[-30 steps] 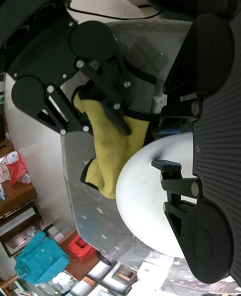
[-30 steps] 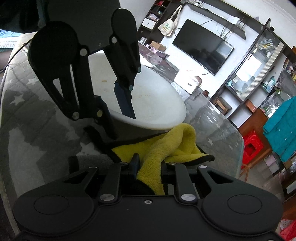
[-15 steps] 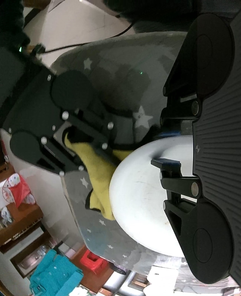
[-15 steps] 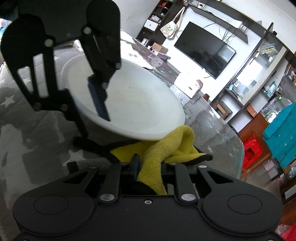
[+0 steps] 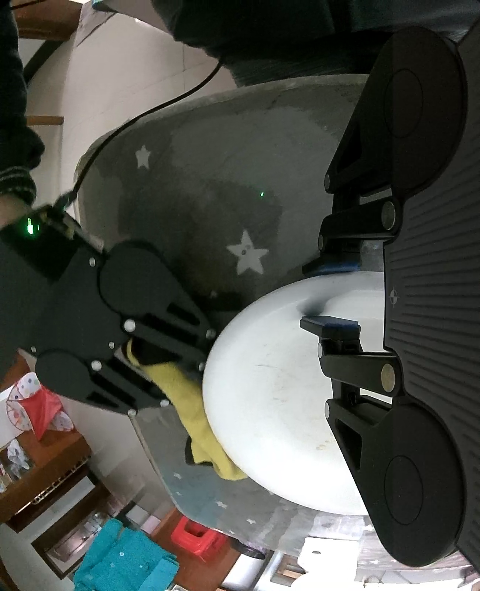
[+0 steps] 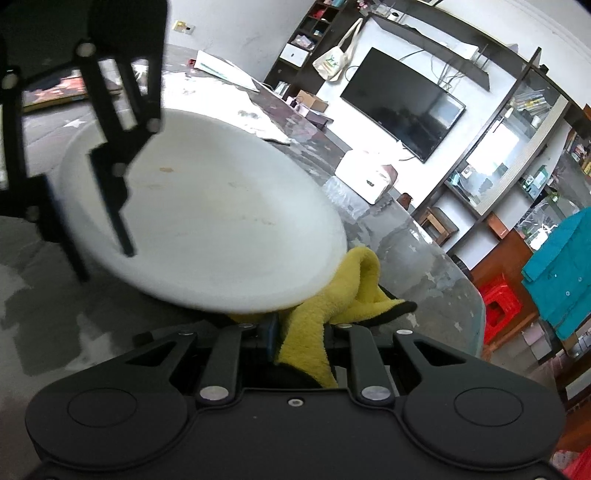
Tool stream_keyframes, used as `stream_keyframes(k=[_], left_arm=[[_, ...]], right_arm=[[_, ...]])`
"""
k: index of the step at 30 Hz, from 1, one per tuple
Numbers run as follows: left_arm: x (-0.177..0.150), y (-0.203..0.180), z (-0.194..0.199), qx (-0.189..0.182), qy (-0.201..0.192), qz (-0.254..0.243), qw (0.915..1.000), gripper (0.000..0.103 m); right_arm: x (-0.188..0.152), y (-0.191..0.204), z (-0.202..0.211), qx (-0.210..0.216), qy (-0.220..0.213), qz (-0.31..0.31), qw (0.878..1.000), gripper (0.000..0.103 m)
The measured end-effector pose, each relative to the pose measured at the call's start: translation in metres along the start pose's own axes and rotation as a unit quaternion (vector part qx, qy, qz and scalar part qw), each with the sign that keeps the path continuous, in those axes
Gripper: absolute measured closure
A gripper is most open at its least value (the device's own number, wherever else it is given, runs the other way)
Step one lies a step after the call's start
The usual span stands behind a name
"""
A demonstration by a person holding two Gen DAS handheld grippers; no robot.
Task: Clean bowl
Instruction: 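Sweep the yellow cloth across the bowl interior with the right gripper while the left gripper holds the rim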
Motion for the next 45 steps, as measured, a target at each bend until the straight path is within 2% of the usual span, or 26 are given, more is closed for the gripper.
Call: stream_keyframes(k=[5,12,23,37,40,45], left_arm=[[0.006,0.007,-0.004,0.003,0.005,0.025,0.9997,0.079],[0.009,-0.003,0.0,0.013,0.007,0.051,0.9986,0.079],[0.011,0.0,0.004,0.044,0.019,0.096,0.9942,0.072],[0.032,0.01,-0.005,0.063,0.023,0.101,0.9925,0.071],[0.033,0.009,-0.007,0.058,0.021,0.1,0.9931,0.078],[0.035,0.003,-0.008,0.076,0.027,0.081,0.9934,0.08]], right_arm=[[0.002,-0.004,-0.007,-0.005,-0.003,-0.009,1.0,0.082],[0.001,-0.005,-0.004,-0.008,0.001,-0.016,1.0,0.082],[-0.002,-0.004,0.003,-0.016,0.008,-0.027,0.999,0.082],[-0.015,0.012,0.033,-0.006,0.01,-0.024,1.0,0.082],[-0.017,0.013,0.039,-0.005,0.011,-0.025,1.0,0.082],[-0.019,0.016,0.046,0.0,0.009,-0.022,1.0,0.082]])
Point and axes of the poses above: each gripper's, at about its wrist camera, not at the fingertips, and z roughly against the way its jaws point, y to its left, x to its top, the point moved 3 cm from there along -z, roughly the way its jaws point, and after that the axes turned 7 degrees about -z, right-handed, at the moved point
